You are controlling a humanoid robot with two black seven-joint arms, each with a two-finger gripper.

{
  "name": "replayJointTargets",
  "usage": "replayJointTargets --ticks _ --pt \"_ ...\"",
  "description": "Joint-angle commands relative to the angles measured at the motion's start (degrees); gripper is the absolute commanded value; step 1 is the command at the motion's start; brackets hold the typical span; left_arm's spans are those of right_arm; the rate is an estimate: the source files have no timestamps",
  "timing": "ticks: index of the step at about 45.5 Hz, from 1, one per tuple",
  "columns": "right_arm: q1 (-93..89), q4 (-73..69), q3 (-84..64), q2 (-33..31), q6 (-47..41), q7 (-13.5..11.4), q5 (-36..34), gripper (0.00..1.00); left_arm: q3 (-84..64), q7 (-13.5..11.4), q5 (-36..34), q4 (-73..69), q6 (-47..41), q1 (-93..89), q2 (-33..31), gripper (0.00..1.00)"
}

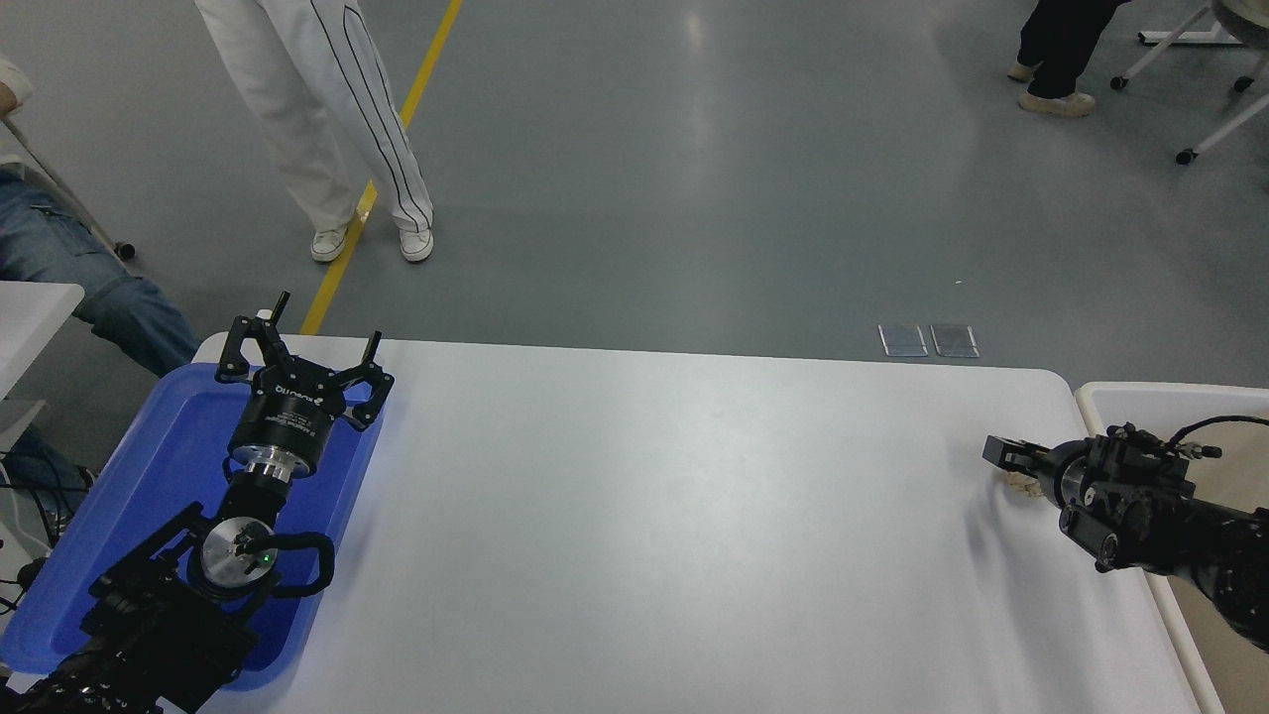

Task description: Pick up paper ball place in dustbin

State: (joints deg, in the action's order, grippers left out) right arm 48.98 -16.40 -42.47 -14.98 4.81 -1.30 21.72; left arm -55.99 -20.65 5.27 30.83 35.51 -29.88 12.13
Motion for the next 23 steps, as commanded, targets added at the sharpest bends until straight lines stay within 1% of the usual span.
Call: replayJointTargets --ticks 1,6,7,11,15,16,19,21,23 --pt "-0.6 0.0 0.5 0.7 1.3 0.0 -0.1 0.94 0.0 0.0 0.0 -0.1 0.0 0.0 0.0 1.0" --pt "-0.9 0.0 0.6 0.7 1.4 -0.1 0.0 0.93 0.0 0.0 0.0 0.0 0.0 0.0 0.0 1.0" --pt "-0.9 0.0 0.6 0.7 1.4 -0.1 -0.1 0.91 0.0 0.0 0.0 0.0 0.0 0.0 0.0 1.0" --pt "-1.0 0.0 0.7 0.7 1.4 -0.1 -0.1 0.78 0.0 0.0 0.0 0.0 0.0 0.0 0.0 1.0" --pt "-1.5 0.0 1.3 0.7 1.3 -0.2 -0.1 0.55 0.0 0.0 0.0 -0.1 0.0 0.0 0.0 1.0" --pt "-1.8 0.0 1.5 0.7 1.3 -0.2 -0.1 0.51 0.0 0.0 0.0 0.0 0.0 0.0 0.0 1.0" --pt "-2.0 0.0 2.3 0.7 1.3 -0.2 -0.1 0.42 0.0 0.0 0.0 0.0 0.0 0.0 0.0 1.0" --pt "-2.0 0.0 2.8 0.7 1.3 -0.2 -0.2 0.39 0.0 0.0 0.0 -0.1 0.0 0.0 0.0 1.0" --pt "-2.0 0.0 3.3 0.7 1.3 -0.2 -0.2 0.32 0.0 0.0 -0.1 0.0 0.0 0.0 0.0 1.0"
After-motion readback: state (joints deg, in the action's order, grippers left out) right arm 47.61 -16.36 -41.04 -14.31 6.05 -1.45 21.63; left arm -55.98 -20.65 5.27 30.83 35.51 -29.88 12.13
